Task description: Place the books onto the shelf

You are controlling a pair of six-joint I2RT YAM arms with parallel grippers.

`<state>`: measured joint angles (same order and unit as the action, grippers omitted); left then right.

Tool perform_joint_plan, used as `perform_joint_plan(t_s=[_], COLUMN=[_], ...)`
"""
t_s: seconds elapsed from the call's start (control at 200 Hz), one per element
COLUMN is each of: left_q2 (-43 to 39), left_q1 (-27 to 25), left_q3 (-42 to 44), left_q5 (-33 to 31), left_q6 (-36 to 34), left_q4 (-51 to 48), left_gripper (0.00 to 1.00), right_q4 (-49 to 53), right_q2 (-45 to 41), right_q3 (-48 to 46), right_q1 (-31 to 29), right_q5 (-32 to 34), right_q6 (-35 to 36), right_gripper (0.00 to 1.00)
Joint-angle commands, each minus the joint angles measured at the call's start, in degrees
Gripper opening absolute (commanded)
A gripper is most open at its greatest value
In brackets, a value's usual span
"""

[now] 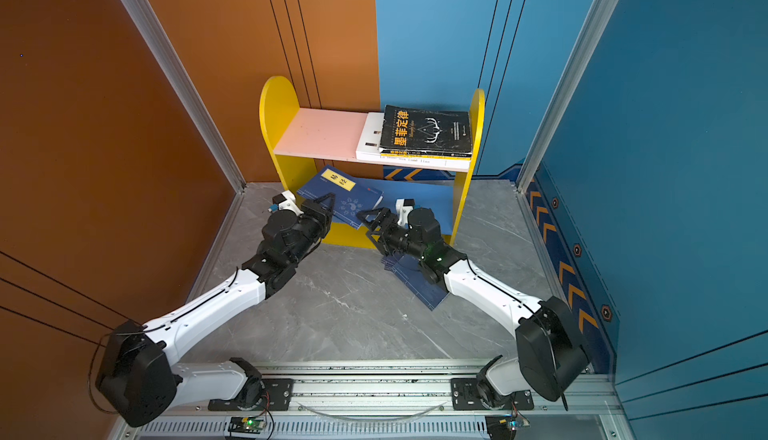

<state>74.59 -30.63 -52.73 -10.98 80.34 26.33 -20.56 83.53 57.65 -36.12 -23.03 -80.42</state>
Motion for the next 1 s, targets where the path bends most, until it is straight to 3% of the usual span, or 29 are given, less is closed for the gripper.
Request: perform_joint_plan(t_s=[0.0, 0.145, 0.295, 0.345, 0.531, 0.766, 0.996], left_q2=[0.21, -0.10, -0.37, -0.05, -0.03, -1.45, 0.98], left_q1=[0.62, 0.63, 0.74, 1.27, 4.79, 11.46, 15.95], left_q3=[-2.49, -2.14, -1.93, -2.11, -1.15, -2.27, -6.77], left_q5=[-1.28, -1.86, -2.69, -1.63, 4.87, 19.72, 33.78], left_q6=[3.46, 5.07, 4.89, 5.08, 6.01, 0.51, -12.23], left_q4=[4.38, 2.48, 1.72, 1.71, 1.04, -12.23, -25.17], left_gripper=[0.00, 0.00, 0.02, 0.08, 0.49, 0.76, 0.79], right_q4=[-0.89, -3.12, -4.67, -4.10, 3.58, 13.01, 14.46], right_q2=[1.38, 3.35, 6.14, 6.64, 6.05, 4.89, 6.46], right_q3=[4.20, 5.41, 6.98, 7.69, 8.98, 9.13, 10.52], right_q1=[-1.01, -1.64, -2.37, -2.55, -1.19, 4.88, 10.85], right_q5=[4.33, 7.89, 7.98, 7.83, 7.10, -2.15, -13.15], right_q6=[1.92, 1.82, 0.66, 0.84, 4.12, 10.60, 15.14], right_gripper=[0.78, 0.66, 0.37, 0.28, 0.00, 0.00, 0.00])
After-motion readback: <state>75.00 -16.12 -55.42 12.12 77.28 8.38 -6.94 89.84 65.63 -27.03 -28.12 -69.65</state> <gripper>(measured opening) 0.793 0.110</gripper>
